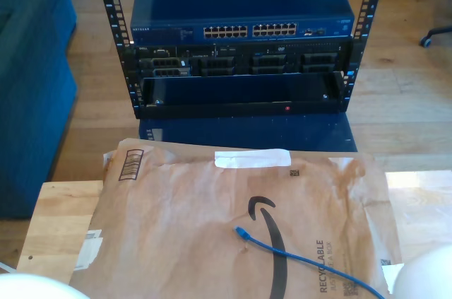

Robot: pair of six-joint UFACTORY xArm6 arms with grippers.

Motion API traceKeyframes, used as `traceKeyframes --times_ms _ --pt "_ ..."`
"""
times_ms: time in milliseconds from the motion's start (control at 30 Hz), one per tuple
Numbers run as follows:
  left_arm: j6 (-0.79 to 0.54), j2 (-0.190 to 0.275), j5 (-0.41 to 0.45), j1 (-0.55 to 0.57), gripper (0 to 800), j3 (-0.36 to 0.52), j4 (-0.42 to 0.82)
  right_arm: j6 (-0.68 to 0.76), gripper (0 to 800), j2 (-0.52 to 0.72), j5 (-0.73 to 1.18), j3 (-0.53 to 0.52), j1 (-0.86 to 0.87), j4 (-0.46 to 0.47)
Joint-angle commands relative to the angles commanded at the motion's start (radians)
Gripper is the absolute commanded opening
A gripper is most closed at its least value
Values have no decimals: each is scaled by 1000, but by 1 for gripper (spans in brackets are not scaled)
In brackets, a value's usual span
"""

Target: Grab the cable and plug it in

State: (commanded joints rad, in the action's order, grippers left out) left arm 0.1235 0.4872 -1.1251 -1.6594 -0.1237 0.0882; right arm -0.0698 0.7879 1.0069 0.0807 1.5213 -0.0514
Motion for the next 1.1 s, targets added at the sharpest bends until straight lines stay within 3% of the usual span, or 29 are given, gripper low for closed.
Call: traceKeyframes --times_ms 133,300,500,600,733,800,967,1100 --pt "0 0 -2 2 800 -2 2 43 791 32 26 38 -11 -2" --pt "0 5 -25 0 800 -31 3 252 791 28 81 167 -74 -2" --pt "2 21 -138 5 800 -101 3 463 791 28 106 242 -229 0" --pt "9 31 -261 32 800 -199 -5 557 791 26 120 259 -288 0" --pt "78 15 -465 178 800 -394 -123 678 791 26 161 296 -351 0" --pt "173 -6 -508 245 800 -479 -175 753 791 25 175 316 -404 0" --pt "525 -9 -519 563 800 -578 -226 1030 789 25 183 336 -606 3" --pt "778 -8 -514 827 800 -586 -238 1272 790 21 325 393 -832 3"
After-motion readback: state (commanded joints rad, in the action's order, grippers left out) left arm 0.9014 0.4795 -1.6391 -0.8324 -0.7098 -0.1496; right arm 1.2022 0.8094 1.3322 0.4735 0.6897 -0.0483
